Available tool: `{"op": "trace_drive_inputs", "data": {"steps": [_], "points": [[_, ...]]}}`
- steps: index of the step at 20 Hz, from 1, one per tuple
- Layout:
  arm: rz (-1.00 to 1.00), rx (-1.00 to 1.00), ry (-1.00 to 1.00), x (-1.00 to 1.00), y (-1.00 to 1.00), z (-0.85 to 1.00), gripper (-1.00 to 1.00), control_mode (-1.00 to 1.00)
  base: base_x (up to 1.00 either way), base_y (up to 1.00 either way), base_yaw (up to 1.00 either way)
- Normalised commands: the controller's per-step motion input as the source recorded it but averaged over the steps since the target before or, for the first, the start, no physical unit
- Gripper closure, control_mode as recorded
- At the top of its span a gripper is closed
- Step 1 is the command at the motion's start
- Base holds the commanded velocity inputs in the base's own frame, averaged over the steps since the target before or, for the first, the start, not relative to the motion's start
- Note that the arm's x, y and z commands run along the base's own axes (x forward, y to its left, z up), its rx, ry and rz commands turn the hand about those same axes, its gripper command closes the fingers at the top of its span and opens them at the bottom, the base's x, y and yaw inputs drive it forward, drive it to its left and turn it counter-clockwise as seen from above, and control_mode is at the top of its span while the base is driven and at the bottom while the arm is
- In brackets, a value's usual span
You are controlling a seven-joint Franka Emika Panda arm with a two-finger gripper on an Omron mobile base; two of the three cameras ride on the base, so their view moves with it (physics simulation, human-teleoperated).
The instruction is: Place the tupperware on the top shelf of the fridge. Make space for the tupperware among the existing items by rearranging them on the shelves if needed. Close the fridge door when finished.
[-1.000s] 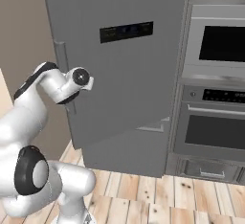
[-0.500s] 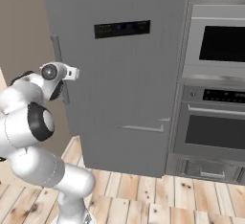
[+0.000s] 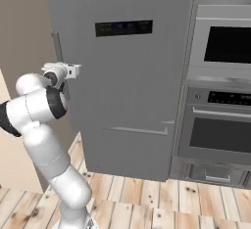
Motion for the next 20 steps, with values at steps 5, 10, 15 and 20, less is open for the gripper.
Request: {"op": "trace_drive_inputs", "data": {"steps": [5,10,15,20], "points": [[-0.36,0.00,-0.01,1.00,0.00,0.48,-1.00,-1.00,0.00,0.00,0.00],[-0.32,-0.01,0.00,1.00,0.00,0.19,-1.00,-1.00,0.00,0.00,0.00],[-0.31,-0.03,0.00,1.00,0.00,0.00,-1.00,-1.00,0.00,0.00,0.00],[-0.32,-0.09,0.00,1.00,0.07,0.00,-1.00,-1.00,0.00,0.00,0.00]]}}
